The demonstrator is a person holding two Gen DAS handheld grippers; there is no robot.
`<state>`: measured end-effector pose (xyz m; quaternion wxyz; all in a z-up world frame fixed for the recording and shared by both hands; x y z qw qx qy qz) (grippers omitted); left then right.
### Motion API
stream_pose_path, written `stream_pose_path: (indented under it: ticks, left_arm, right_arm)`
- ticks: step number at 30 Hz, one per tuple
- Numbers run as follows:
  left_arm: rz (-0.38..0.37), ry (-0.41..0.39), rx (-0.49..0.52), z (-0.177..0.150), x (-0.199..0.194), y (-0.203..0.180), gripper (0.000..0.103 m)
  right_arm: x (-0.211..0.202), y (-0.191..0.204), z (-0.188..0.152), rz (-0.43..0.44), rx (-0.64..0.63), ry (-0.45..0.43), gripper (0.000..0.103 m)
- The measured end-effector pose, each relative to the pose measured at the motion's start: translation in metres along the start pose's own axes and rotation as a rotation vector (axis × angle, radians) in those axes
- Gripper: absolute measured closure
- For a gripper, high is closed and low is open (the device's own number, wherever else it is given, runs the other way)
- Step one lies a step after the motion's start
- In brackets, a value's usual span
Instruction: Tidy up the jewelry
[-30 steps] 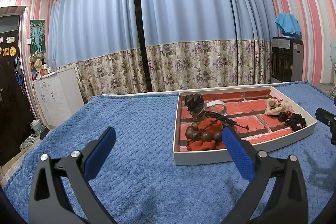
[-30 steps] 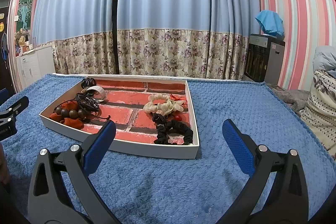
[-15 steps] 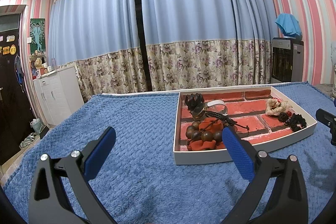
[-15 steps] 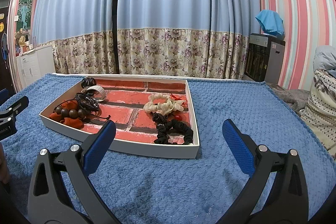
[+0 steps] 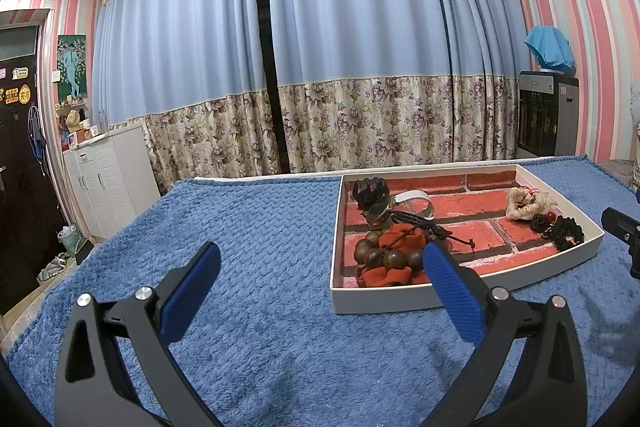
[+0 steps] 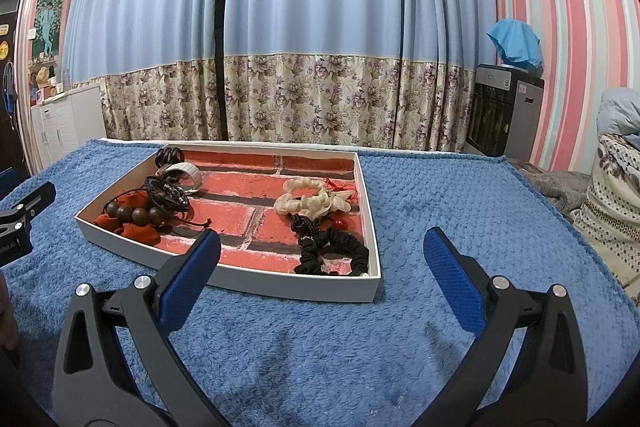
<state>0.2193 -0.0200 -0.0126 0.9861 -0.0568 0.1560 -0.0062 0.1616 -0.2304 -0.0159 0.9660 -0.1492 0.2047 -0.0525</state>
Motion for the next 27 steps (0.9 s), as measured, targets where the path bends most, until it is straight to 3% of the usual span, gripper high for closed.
stream_pose_path:
  ticks: [27]
  left_arm:
    - [0.007, 0.006, -0.004, -0.0023, 0.0008, 0.0011, 0.004]
  right_arm:
    - [-0.0002, -0.0011, 0.0011, 0.001, 0.0, 0.002, 0.004]
Point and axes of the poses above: each gripper's, at about its wrist camera, not at the fingertips, and x roughly the way its jaws point, y to its left, z to its top, the point moved 7 cm from there along x, roughly the way its jaws point, and after that the axes turned 14 degrees about -x, right-handed, at the moved point
